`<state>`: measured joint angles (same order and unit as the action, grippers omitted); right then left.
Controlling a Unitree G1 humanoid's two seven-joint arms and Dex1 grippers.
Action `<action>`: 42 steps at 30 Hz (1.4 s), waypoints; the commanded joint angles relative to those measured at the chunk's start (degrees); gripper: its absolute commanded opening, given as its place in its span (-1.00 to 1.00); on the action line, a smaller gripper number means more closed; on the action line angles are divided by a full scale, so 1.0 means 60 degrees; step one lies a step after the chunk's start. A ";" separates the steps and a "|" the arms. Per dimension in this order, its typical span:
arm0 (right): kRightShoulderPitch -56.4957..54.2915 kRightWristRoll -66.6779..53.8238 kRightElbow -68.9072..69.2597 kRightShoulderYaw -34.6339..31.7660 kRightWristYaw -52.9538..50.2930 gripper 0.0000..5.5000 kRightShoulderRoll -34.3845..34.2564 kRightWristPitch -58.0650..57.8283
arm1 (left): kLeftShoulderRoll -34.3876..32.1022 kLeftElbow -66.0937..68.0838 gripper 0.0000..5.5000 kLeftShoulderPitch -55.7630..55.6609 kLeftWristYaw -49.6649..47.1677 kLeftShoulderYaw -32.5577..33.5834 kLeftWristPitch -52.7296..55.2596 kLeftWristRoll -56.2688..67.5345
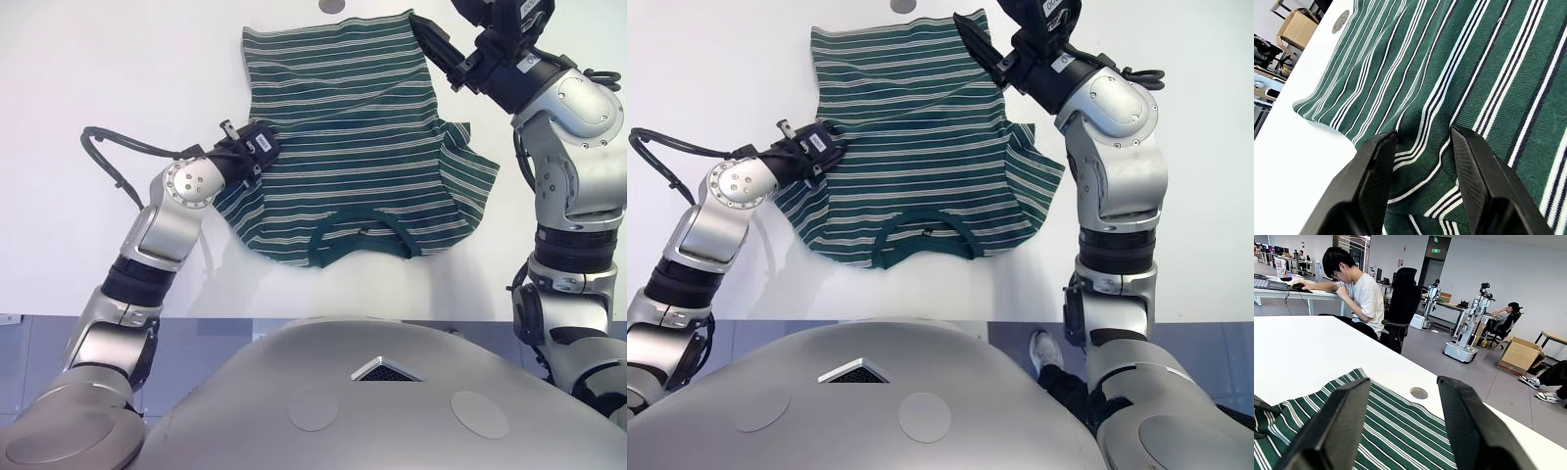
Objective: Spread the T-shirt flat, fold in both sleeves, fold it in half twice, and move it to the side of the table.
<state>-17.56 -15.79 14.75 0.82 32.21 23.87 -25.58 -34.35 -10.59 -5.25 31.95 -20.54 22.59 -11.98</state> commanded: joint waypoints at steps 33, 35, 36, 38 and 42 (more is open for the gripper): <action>0.2166 0.0790 0.0564 -0.0295 -0.1028 -0.08 0.0135 0.0661 | 0.5345 -0.4835 -0.27 0.3291 -0.1181 0.9295 1.1600 0.4414; 0.2168 0.0876 0.0540 -0.0256 -0.0997 -0.08 0.0140 0.0691 | 0.5414 -0.4823 -0.27 0.3244 -0.1209 0.9319 1.1560 0.4574; 0.2145 0.0919 0.0522 -0.0216 -0.0980 -0.08 0.0149 0.0704 | 0.5406 -0.4843 -0.27 0.3332 -0.1249 0.9161 1.1486 0.4624; 0.2124 0.0974 0.0488 -0.0163 -0.0948 -0.08 0.0171 0.0732 | 0.5405 -0.4875 -0.27 0.3474 -0.1309 0.8917 1.1379 0.4733; 0.2171 0.1061 0.0492 -0.0030 -0.0949 -0.08 0.0142 0.0766 | 0.5494 -0.4764 -0.27 0.3500 -0.1554 0.8633 1.1126 0.4819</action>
<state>-4.46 -9.58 18.00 0.29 26.22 24.29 -21.30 -3.30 -43.00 12.67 24.60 33.28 86.67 17.49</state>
